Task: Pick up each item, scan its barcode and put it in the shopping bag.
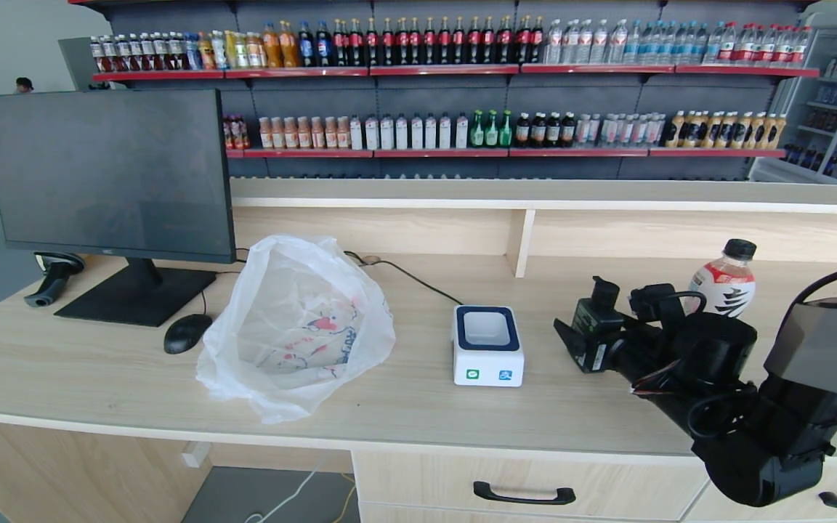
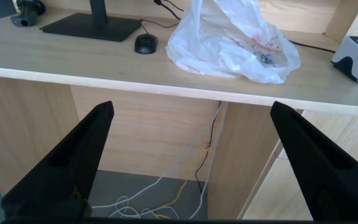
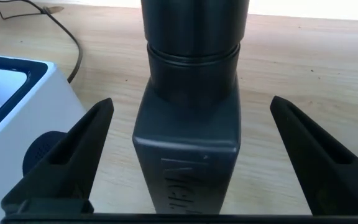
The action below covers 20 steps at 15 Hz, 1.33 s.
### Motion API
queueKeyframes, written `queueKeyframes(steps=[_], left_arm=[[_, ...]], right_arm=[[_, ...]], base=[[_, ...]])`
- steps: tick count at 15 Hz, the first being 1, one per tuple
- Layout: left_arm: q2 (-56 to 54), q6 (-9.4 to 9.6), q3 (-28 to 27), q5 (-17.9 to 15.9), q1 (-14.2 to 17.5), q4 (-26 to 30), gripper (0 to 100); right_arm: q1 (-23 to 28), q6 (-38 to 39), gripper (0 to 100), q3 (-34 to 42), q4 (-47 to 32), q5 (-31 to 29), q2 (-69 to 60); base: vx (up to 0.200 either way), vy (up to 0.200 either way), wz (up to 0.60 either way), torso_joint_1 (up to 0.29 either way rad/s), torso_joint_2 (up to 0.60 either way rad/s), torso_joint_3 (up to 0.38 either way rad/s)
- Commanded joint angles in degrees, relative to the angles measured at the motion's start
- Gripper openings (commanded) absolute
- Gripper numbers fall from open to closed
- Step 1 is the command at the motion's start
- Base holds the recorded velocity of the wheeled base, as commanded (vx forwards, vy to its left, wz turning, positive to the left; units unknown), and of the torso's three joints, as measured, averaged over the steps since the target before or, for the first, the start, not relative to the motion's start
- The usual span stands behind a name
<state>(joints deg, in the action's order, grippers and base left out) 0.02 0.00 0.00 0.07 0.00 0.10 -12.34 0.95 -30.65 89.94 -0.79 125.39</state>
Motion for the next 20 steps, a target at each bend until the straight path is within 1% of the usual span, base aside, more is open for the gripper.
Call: queueKeyframes(steps=[1, 8, 9, 20], left_arm=[[-0.02, 0.0, 0.0, 0.01, 0.0, -0.01, 100], [-0.02, 0.0, 0.0, 0.01, 0.09, -0.01, 100], [-0.02, 0.0, 0.0, 0.01, 0.09, -0.01, 100], [-0.02, 0.0, 0.0, 0.01, 0.0, -0.01, 100]], right_arm=[[0.03, 0.02, 100, -0.64, 0.06, 0.0, 0.64], [0.21, -0.16, 100, -1.61, 0.06, 0.0, 1.52], [0.21, -0.16, 0, -1.78, 0.06, 0.0, 1.61], [0.56, -0.16, 0, -1.78, 0.06, 0.0, 1.52]], base=[[0.0, 0.0, 0.0, 0.0, 0.0, 0.0], [0.0, 0.0, 0.0, 0.0, 0.0, 0.0], [0.0, 0.0, 0.0, 0.0, 0.0, 0.0], [0.0, 0.0, 0.0, 0.0, 0.0, 0.0]])
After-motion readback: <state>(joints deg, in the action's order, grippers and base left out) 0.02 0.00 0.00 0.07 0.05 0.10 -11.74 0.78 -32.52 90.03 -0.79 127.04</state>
